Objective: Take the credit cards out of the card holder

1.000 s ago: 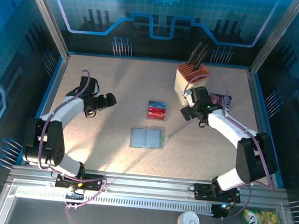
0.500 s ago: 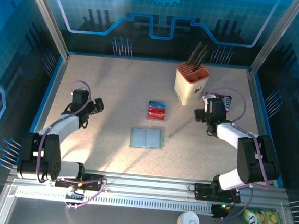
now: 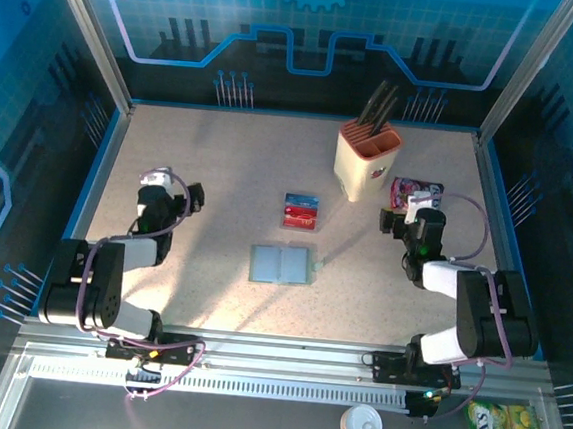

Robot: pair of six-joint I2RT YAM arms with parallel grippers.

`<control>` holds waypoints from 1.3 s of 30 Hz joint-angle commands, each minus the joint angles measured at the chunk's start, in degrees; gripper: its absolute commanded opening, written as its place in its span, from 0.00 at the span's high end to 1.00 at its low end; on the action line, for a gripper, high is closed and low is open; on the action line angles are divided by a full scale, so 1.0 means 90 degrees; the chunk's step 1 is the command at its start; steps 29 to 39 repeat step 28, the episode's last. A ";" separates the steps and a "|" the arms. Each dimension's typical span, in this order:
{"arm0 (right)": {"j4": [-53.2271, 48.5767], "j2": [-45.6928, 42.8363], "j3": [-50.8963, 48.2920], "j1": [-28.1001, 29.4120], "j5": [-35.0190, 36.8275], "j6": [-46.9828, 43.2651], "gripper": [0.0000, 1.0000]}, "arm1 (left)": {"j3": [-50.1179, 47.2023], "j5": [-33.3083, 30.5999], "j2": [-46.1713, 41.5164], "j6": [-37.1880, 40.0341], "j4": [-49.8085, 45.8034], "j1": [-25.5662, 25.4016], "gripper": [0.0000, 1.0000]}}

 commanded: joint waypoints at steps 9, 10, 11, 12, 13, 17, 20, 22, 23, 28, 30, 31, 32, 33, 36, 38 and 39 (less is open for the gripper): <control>0.1161 0.0427 -0.0060 0.0006 -0.0938 -0.0266 0.00 | -0.0040 0.0201 0.0762 0.0776 0.1083 -0.0407 0.01; 0.1178 0.0450 -0.0062 0.0021 -0.0920 -0.0278 0.00 | -0.0012 0.0080 0.0804 0.0855 0.1132 -0.0480 0.01; 0.1222 0.0452 -0.0068 0.0033 -0.0931 -0.0300 0.00 | -0.0005 0.0045 0.0803 0.0868 0.1117 -0.0494 0.01; 0.1186 0.0439 -0.0066 0.0040 -0.1053 -0.0354 0.00 | 0.0006 0.0013 0.0789 0.0871 0.1086 -0.0513 0.01; 0.1198 0.0453 -0.0061 0.0038 -0.1161 -0.0354 0.00 | 0.0002 -0.0055 0.0808 0.0915 0.1131 -0.0543 0.01; 0.1174 0.0448 -0.0058 0.0033 -0.1125 -0.0356 0.00 | -0.0001 -0.0102 0.0806 0.0917 0.1121 -0.0577 0.01; 0.1170 0.0448 -0.0058 0.0041 -0.1124 -0.0356 0.00 | -0.0008 -0.0068 0.0790 0.0928 0.1128 -0.0577 0.01; 0.1167 0.0457 -0.0053 0.0033 -0.1122 -0.0352 0.00 | 0.0008 -0.0005 0.0790 0.0936 0.1091 -0.0577 0.01; 0.1154 0.0467 -0.0039 0.0031 -0.1149 -0.0351 0.00 | 0.0005 -0.0006 0.0799 0.0936 0.1099 -0.0577 0.01; 0.1194 0.0459 -0.0064 0.0004 -0.0993 -0.0275 0.00 | 0.0005 -0.0005 0.0799 0.0939 0.1096 -0.0577 0.01; 0.1194 0.0459 -0.0064 0.0004 -0.0993 -0.0275 0.00 | 0.0005 -0.0005 0.0799 0.0939 0.1096 -0.0577 0.01; 0.1194 0.0459 -0.0064 0.0004 -0.0993 -0.0275 0.00 | 0.0005 -0.0005 0.0799 0.0939 0.1096 -0.0577 0.01; 0.1194 0.0459 -0.0064 0.0004 -0.0993 -0.0275 0.00 | 0.0005 -0.0005 0.0799 0.0939 0.1096 -0.0577 0.01; 0.1194 0.0459 -0.0064 0.0004 -0.0993 -0.0275 0.00 | 0.0005 -0.0005 0.0799 0.0939 0.1096 -0.0577 0.01; 0.1194 0.0459 -0.0064 0.0004 -0.0993 -0.0275 0.00 | 0.0005 -0.0005 0.0799 0.0939 0.1096 -0.0577 0.01; 0.1194 0.0459 -0.0064 0.0004 -0.0993 -0.0275 0.00 | 0.0005 -0.0005 0.0799 0.0939 0.1096 -0.0577 0.01; 0.1194 0.0459 -0.0064 0.0004 -0.0993 -0.0275 0.00 | 0.0005 -0.0005 0.0799 0.0939 0.1096 -0.0577 0.01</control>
